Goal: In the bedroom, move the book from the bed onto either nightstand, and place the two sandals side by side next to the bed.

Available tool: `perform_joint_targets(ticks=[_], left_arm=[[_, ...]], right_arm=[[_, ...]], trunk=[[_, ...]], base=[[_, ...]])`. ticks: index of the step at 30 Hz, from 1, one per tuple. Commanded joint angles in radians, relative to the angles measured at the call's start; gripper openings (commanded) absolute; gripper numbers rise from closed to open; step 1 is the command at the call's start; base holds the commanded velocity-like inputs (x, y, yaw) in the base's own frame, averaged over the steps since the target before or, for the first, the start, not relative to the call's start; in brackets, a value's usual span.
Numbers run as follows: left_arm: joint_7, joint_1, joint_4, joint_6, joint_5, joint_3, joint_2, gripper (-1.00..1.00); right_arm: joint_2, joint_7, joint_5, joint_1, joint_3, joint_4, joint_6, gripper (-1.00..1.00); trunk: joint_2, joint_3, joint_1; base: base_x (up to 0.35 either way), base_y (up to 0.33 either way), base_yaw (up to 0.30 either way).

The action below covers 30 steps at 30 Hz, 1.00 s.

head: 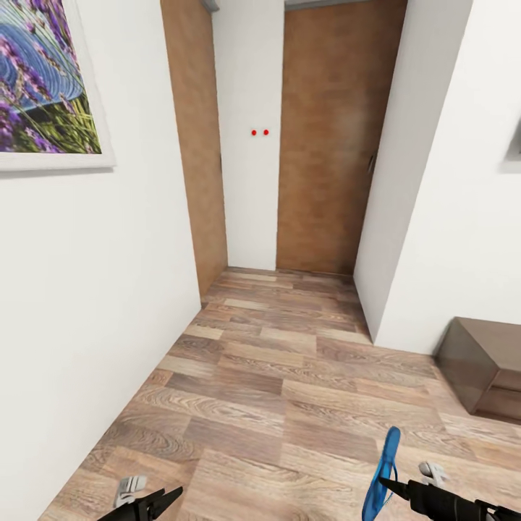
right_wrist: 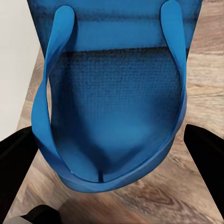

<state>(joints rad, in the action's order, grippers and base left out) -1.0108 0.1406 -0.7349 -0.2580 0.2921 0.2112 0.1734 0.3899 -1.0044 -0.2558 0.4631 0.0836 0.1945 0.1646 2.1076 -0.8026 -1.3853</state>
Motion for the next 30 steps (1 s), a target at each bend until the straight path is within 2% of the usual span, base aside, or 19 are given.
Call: perform_joint_targets(ticks=[1,9,16,30], left_arm=[[-0.003,0.001,0.001,-0.010,0.006,0.001,0.000,1.00],[-0.003,0.001,0.002,-0.010,0.005,0.000,0.000,1.00],[-0.003,0.001,0.002,-0.010,0.006,0.000,0.000,1.00],[-0.003,0.001,0.002,-0.010,0.005,0.000,0.000,1.00]], right_arm=[[0.000,-0.003,0.001,0.000,0.008,0.000,0.010,-1.00],[0.000,-0.003,0.001,0.001,0.008,0.000,0.010,-1.00],[0.000,-0.003,0.001,0.000,0.008,0.000,0.010,-1.00],[0.000,-0.003,0.001,0.000,0.008,0.000,0.010,-1.00]], trunk=[[0.000,-0.001,0.000],[0.000,-0.001,0.000],[0.000,-0.001,0.000],[0.000,-0.001,0.000]], base=[[0.166,0.000,0.024],[0.276,0.000,0.006],[0.146,0.000,0.000],[0.314,0.000,0.000]])
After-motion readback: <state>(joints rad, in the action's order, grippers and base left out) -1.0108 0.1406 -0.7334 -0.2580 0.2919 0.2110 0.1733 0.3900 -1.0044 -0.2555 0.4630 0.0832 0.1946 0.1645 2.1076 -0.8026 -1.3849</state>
